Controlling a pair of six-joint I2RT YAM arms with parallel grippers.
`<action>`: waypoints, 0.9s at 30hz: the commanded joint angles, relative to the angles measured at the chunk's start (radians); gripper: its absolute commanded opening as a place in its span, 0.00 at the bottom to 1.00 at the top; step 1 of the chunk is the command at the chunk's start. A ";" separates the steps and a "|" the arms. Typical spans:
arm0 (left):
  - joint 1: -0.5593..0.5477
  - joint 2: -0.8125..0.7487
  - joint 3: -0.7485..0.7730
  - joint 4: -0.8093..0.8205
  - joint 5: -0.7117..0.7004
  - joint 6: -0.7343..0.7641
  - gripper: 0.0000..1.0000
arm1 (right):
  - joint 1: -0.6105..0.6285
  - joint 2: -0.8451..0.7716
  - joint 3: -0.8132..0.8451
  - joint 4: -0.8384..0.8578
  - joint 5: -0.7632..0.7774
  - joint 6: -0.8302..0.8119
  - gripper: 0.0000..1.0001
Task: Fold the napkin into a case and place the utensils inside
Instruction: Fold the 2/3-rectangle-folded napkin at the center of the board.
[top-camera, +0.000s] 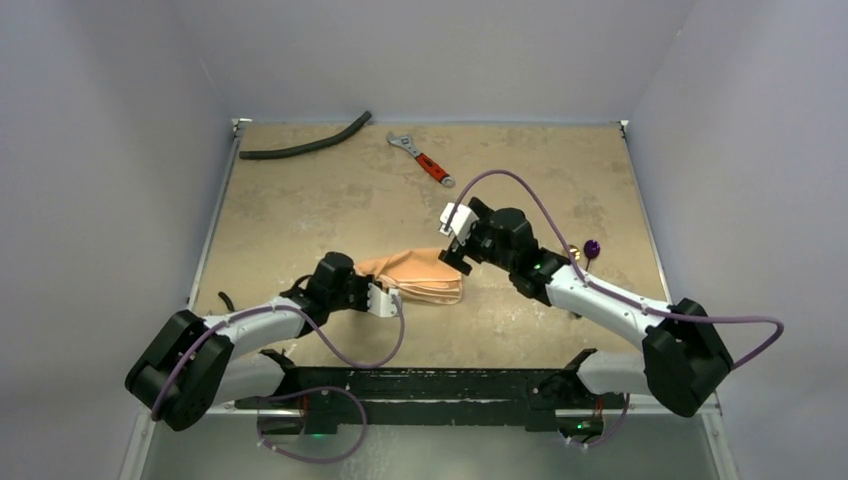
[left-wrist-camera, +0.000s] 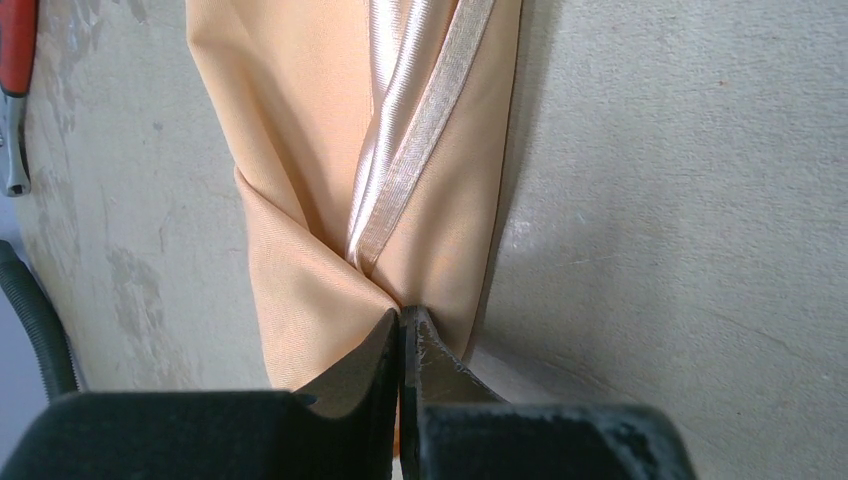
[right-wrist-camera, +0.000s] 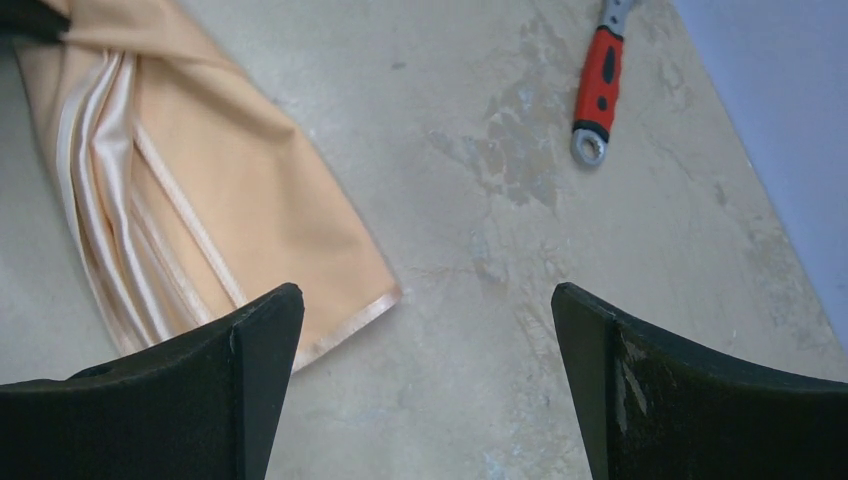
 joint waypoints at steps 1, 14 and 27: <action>-0.005 -0.029 -0.023 -0.057 0.014 0.011 0.00 | -0.001 0.004 -0.003 -0.116 -0.078 -0.165 0.97; -0.004 -0.053 -0.059 -0.033 -0.006 0.035 0.00 | 0.145 0.196 0.059 -0.294 -0.225 -0.255 0.98; -0.004 -0.083 -0.080 -0.036 0.022 0.058 0.00 | 0.198 0.319 0.034 -0.154 -0.158 -0.274 0.94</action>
